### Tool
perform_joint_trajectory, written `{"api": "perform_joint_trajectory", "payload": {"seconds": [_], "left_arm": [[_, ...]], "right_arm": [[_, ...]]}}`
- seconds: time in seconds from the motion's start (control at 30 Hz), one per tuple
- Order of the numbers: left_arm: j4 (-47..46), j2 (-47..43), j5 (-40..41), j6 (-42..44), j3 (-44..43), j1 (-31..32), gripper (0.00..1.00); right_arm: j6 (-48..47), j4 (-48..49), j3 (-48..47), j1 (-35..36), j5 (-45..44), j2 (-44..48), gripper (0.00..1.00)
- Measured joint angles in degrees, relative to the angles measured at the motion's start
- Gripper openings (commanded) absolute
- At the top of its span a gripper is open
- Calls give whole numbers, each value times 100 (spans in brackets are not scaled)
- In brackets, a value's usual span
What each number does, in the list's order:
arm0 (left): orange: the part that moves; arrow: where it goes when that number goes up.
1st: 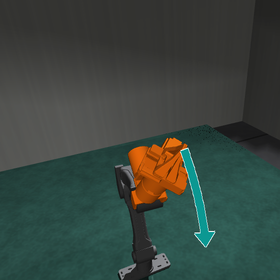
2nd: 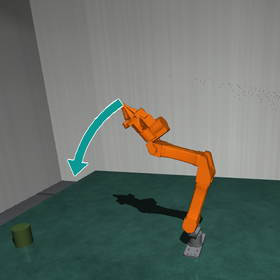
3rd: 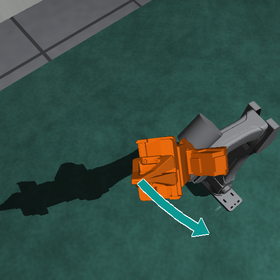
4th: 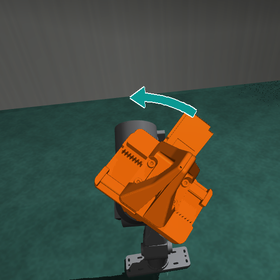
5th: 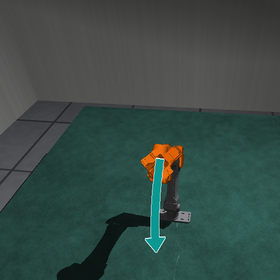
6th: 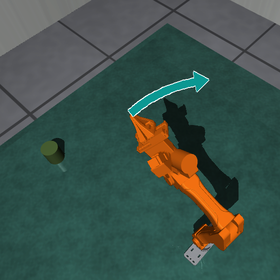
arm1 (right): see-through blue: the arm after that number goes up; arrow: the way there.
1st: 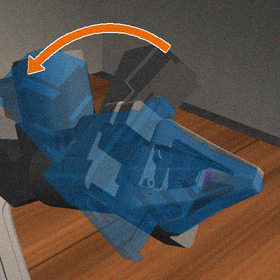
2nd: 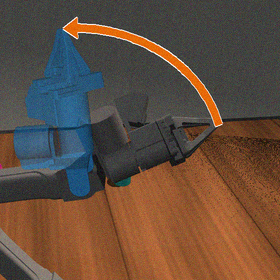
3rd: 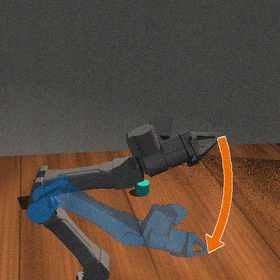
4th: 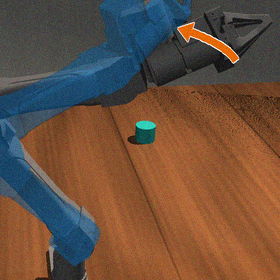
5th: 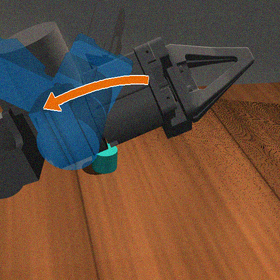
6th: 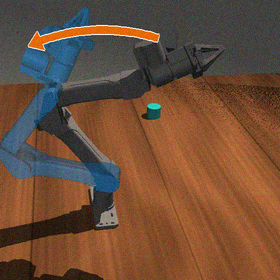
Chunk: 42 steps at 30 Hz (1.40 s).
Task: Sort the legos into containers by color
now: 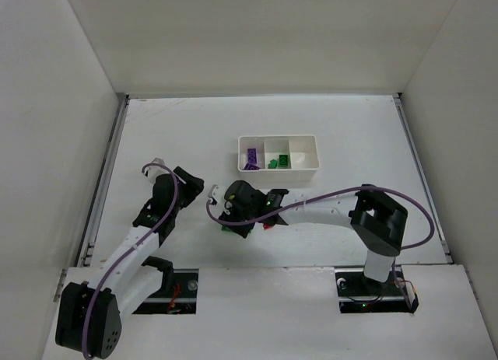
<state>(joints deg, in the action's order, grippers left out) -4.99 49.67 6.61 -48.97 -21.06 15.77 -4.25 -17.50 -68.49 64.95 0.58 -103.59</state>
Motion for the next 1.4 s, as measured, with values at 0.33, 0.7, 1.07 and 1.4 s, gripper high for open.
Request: {"api": "perform_joint_trajectory", "payload": {"seconds": [0.33, 0.7, 1.07, 1.4], "left_arm": [[0, 0, 0, 0, 7, 0, 56], [0, -4, 0, 0, 9, 0, 56], [-232, -750, -216, -68, 22, 227, 59], [-2140, -1117, -791, -227, 466, 935, 63]], "right_arm": [[-2, -2, -2, 0, -59, -44, 56], [15, 59, 0, 0, -103, -120, 31], [1390, 1486, 914, -1189, 334, 1357, 31], [4039, 3550, 1808, -2404, 1917, 1810, 32]]}}
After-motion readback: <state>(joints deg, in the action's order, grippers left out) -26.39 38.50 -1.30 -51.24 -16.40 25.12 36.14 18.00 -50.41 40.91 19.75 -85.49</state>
